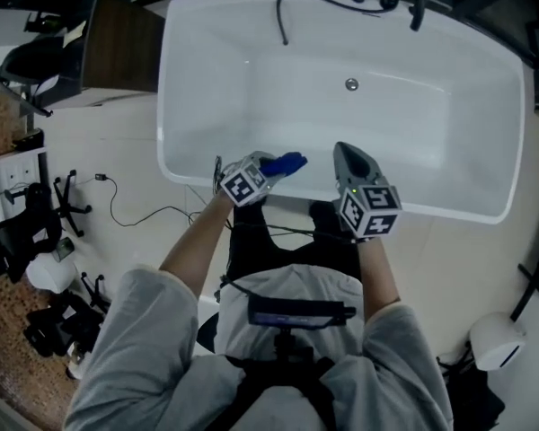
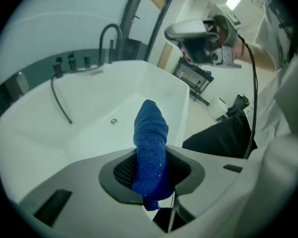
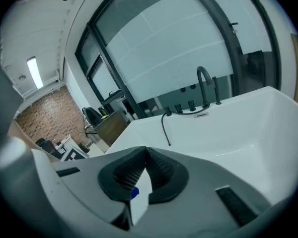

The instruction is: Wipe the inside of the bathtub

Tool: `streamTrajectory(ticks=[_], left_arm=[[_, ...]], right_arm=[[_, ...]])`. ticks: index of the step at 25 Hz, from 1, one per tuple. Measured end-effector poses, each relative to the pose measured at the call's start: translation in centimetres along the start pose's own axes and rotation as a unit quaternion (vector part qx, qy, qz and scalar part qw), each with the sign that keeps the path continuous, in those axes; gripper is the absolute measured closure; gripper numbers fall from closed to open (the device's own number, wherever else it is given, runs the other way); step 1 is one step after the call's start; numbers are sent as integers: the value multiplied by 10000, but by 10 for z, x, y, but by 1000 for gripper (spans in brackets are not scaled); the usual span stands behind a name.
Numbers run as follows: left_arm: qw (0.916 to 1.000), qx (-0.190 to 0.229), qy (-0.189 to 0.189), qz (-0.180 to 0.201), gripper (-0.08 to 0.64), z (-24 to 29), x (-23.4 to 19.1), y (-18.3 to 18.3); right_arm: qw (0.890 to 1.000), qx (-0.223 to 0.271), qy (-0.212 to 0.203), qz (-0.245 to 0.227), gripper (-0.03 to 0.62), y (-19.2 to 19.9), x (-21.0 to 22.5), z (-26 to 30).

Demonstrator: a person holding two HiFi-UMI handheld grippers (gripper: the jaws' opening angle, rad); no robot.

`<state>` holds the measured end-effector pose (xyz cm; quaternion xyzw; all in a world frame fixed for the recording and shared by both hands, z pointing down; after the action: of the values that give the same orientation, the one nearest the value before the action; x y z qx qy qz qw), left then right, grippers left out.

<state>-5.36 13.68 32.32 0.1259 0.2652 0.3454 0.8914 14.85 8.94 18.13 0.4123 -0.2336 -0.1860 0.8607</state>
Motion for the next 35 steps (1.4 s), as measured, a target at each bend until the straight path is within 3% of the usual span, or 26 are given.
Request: streamTrajectory(ticks=[3, 6, 10, 15, 17, 22, 26, 30, 35], left_arm=[[9961, 711, -475, -231, 448, -37, 17, -28], [9866, 1329, -862, -393, 448, -77, 31, -62], [9647, 2157, -1309, -751, 448, -127, 46, -104], [9338, 3027, -1536, -1129, 448, -199, 71, -94], [9255, 3225, -1555, -1238, 448, -218, 74, -88], [9171, 3423, -1741, -1074, 446, -247, 80, -73], [9136, 3459, -1847, -1077, 446, -273, 76, -32], [9134, 3490, -1812, -1055, 446, -288, 75, 1], [9140, 3508, -1777, -1000, 445, -294, 80, 10]], right_arm=[[9999, 68, -21, -112, 583, -9, 4, -22], [9999, 128, -42, -102, 583, -29, 13, -38], [9993, 200, -59, -318, 583, -56, 25, -55], [9977, 466, 269, -410, 583, -67, -8, -90], [9969, 545, 398, -416, 583, -68, -17, -97], [9955, 620, 577, -418, 583, -52, -36, -110], [9940, 507, 905, -350, 583, -34, -69, -122], [9917, 433, 1122, -450, 583, -26, -89, -138], [9886, 262, 1366, -574, 583, -25, -91, -163]])
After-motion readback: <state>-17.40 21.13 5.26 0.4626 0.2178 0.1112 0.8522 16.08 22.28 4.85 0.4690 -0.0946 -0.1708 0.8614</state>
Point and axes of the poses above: the fingertips, and each gripper's own axes: z forward along the fingers, x to its right, y out of its underside, the point moved 7 cm from there along -z, backward along the fingers, and after that the axes turned 13 degrees about -z, right-handed, at the moved point
